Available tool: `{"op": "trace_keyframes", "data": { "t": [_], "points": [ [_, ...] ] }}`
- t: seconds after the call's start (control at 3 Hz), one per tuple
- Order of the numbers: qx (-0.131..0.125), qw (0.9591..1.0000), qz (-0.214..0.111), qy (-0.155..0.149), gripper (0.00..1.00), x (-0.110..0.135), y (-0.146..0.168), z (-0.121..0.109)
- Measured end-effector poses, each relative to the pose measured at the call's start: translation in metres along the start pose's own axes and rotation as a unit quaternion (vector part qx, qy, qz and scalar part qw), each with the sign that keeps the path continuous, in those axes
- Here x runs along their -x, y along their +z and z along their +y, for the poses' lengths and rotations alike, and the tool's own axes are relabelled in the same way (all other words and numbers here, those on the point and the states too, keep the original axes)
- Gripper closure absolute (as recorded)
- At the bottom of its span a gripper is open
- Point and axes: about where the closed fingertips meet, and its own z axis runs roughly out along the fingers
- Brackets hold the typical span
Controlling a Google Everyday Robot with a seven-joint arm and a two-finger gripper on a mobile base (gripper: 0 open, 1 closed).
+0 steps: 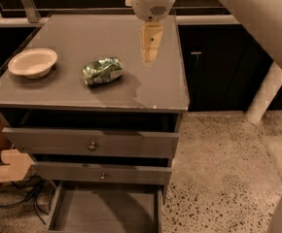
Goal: Place green can into bottom drawer
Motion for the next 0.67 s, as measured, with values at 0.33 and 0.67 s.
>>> {"op": "trace_keyframes", "data": {
  "t": [0.33, 0.67],
  "points": [
    [-0.003, 0.9999, 0.009, -0.012, 0.00, 0.003, -0.001, 0.000],
    [0.003, 0.9995, 0.010, -0.030, 0.00, 0.016, 0.013, -0.004]
  ]
}}
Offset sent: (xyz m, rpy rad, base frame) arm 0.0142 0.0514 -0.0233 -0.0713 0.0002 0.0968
